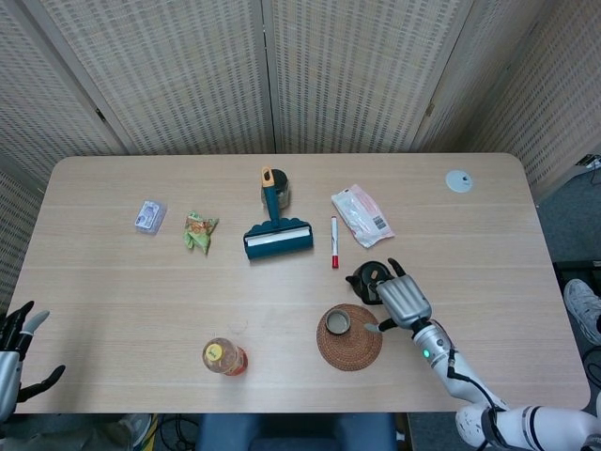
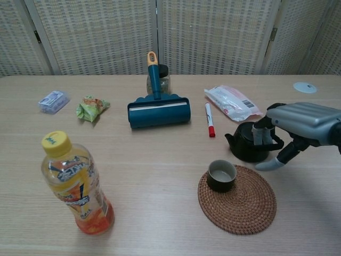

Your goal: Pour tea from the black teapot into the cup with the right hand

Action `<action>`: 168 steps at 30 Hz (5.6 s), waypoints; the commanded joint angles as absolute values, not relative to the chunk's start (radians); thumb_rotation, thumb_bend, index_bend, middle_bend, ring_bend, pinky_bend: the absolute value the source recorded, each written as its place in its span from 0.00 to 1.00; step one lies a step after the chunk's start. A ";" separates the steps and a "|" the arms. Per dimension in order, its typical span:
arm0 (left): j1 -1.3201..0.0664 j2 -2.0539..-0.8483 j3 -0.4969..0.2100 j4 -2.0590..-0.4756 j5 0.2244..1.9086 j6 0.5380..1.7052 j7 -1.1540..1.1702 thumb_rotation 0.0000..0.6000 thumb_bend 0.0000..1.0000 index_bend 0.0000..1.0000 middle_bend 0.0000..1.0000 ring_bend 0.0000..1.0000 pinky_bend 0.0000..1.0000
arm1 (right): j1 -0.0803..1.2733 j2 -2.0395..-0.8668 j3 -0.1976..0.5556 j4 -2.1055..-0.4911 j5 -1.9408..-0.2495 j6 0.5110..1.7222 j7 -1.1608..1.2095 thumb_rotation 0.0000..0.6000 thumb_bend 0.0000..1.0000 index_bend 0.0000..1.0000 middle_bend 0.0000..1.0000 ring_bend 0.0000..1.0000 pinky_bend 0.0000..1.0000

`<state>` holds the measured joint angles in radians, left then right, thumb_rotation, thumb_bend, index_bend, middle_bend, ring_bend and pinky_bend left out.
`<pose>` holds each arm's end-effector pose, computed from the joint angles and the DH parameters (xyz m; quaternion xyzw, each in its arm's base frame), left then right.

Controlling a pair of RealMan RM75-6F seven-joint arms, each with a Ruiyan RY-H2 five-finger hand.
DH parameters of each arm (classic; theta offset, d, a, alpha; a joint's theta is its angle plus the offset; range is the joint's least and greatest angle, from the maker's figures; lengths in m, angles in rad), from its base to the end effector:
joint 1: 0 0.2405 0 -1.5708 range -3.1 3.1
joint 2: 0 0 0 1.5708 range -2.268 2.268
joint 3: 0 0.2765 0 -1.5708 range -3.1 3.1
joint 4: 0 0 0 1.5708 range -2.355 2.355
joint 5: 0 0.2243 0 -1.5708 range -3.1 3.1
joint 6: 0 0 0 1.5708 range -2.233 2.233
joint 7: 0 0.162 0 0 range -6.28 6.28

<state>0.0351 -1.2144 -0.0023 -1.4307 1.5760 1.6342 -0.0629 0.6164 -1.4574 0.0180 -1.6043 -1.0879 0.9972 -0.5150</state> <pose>-0.3657 0.1494 0.1487 -0.5794 -0.3697 -0.3910 0.6122 -0.2228 -0.3124 -0.0322 0.7814 -0.3710 0.2583 0.4302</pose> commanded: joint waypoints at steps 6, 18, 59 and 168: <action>0.037 -1.214 -0.002 -1.429 1.576 1.637 -0.065 1.00 0.18 0.15 0.04 0.08 0.01 | 0.608 -1.473 0.013 -1.597 -1.080 1.014 -0.551 0.58 0.00 0.47 0.52 0.37 0.00; 0.041 -1.214 -0.004 -1.424 1.574 1.640 -0.070 1.00 0.18 0.15 0.04 0.08 0.01 | 0.597 -1.484 0.002 -1.599 -1.077 1.018 -0.579 0.59 0.00 0.48 0.53 0.40 0.00; 0.049 -1.205 -0.005 -1.437 1.572 1.649 -0.056 1.00 0.18 0.15 0.04 0.08 0.01 | 0.613 -1.496 0.042 -1.538 -1.028 0.927 -0.526 0.74 0.00 0.80 0.85 0.77 0.00; 0.055 -1.209 -0.012 -1.436 1.585 1.671 -0.053 1.00 0.18 0.15 0.05 0.08 0.00 | 0.692 -1.356 0.084 -1.623 -1.292 0.887 -0.224 0.90 0.63 1.00 0.95 0.89 0.58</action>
<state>0.0546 -1.2093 -0.0116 -1.4363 1.5849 1.6711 -0.0528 0.6876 -1.3519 0.0856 -1.6233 -1.2892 0.8912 -0.2164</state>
